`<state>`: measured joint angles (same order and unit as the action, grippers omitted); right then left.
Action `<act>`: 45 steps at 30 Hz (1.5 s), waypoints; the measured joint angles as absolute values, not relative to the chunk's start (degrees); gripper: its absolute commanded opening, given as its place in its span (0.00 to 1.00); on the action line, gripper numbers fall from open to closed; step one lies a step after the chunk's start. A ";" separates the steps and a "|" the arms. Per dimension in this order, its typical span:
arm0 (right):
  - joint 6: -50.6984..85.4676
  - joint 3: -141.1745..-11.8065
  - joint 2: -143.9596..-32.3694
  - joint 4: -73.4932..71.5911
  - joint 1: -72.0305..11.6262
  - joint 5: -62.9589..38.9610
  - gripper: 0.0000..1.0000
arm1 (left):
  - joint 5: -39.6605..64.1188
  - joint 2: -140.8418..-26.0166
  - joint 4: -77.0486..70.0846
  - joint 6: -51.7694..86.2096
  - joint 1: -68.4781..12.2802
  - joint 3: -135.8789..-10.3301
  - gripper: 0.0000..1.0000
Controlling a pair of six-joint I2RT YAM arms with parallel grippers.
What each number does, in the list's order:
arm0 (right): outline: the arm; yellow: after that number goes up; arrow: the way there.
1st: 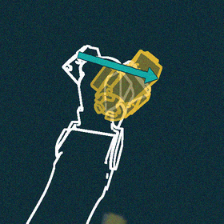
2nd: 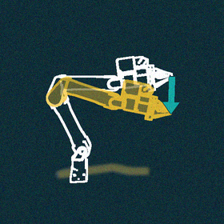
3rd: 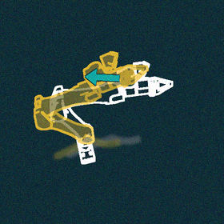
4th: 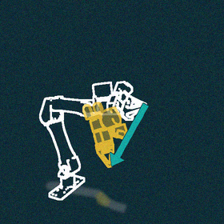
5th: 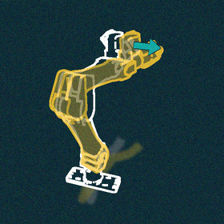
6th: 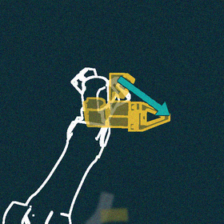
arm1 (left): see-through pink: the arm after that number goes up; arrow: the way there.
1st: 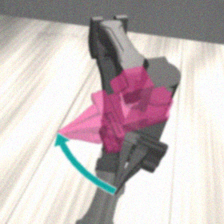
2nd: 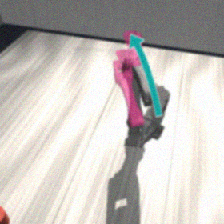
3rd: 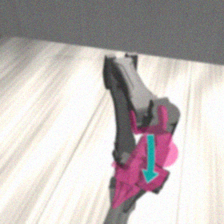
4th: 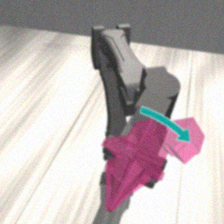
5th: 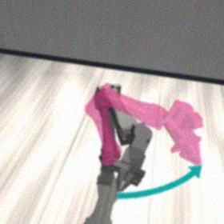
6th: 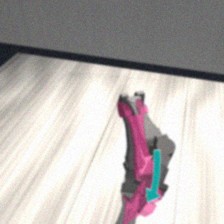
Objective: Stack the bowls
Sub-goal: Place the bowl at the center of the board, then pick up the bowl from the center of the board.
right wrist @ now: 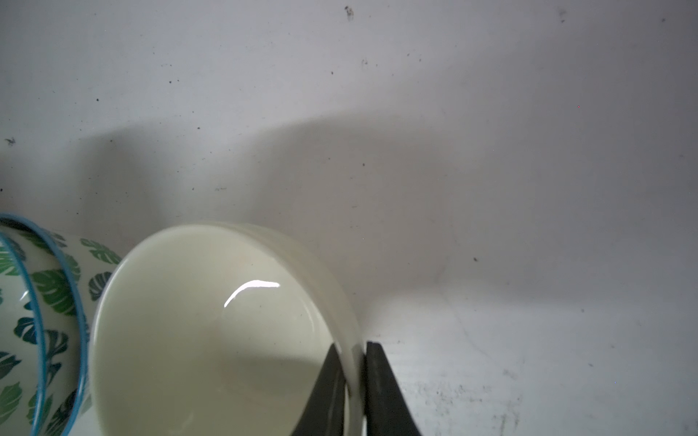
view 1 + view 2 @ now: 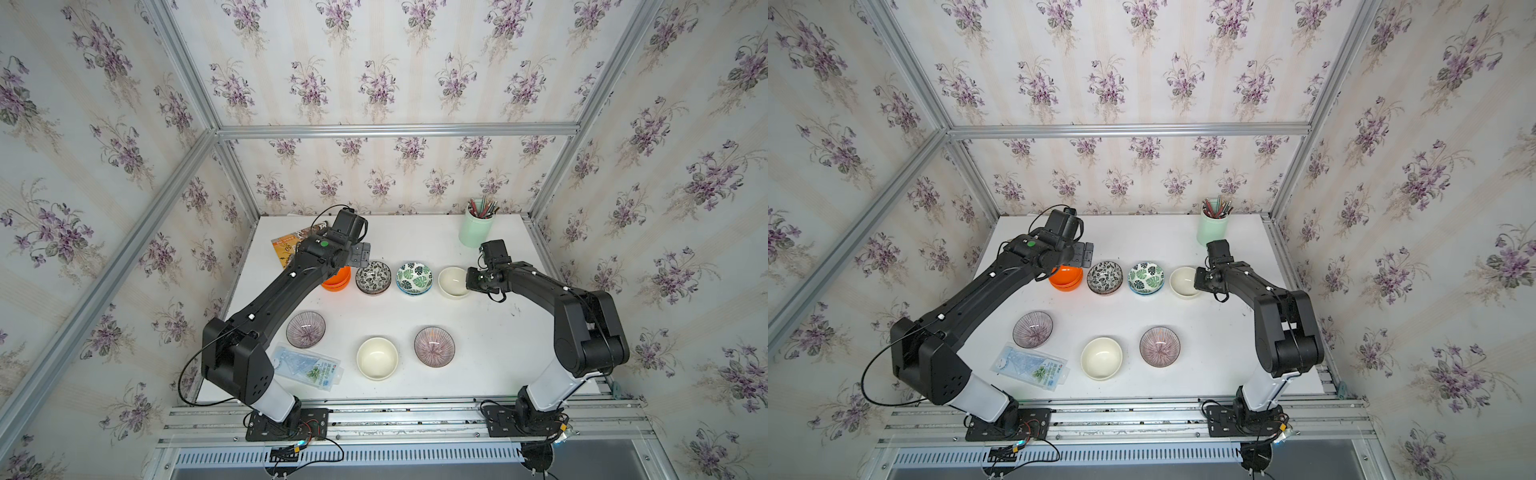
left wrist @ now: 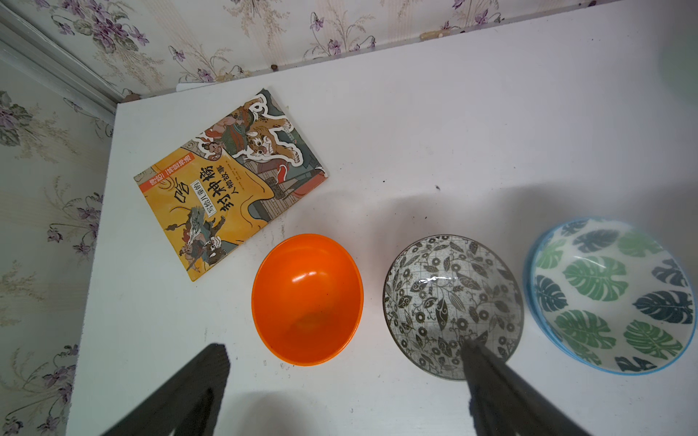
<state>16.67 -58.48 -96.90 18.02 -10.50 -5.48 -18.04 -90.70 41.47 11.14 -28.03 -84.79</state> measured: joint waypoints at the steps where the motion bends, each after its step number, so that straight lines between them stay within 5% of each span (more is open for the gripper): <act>1: 16.69 -58.48 -96.92 17.87 -10.50 -5.50 0.18 | -18.02 -90.67 41.45 11.20 -28.03 -84.71 0.99; 18: 16.69 -59.77 -86.83 18.90 -11.92 -2.46 0.41 | -18.02 -89.03 42.04 12.38 -26.76 -82.98 0.99; 32: 9.91 -62.30 -87.20 20.10 -46.65 -6.55 0.45 | -16.95 -86.17 42.54 16.29 -23.70 -78.87 1.00; 45: 5.80 -62.26 -93.54 21.37 -57.21 -7.94 0.47 | -15.97 -84.97 42.59 17.65 -22.09 -78.06 1.00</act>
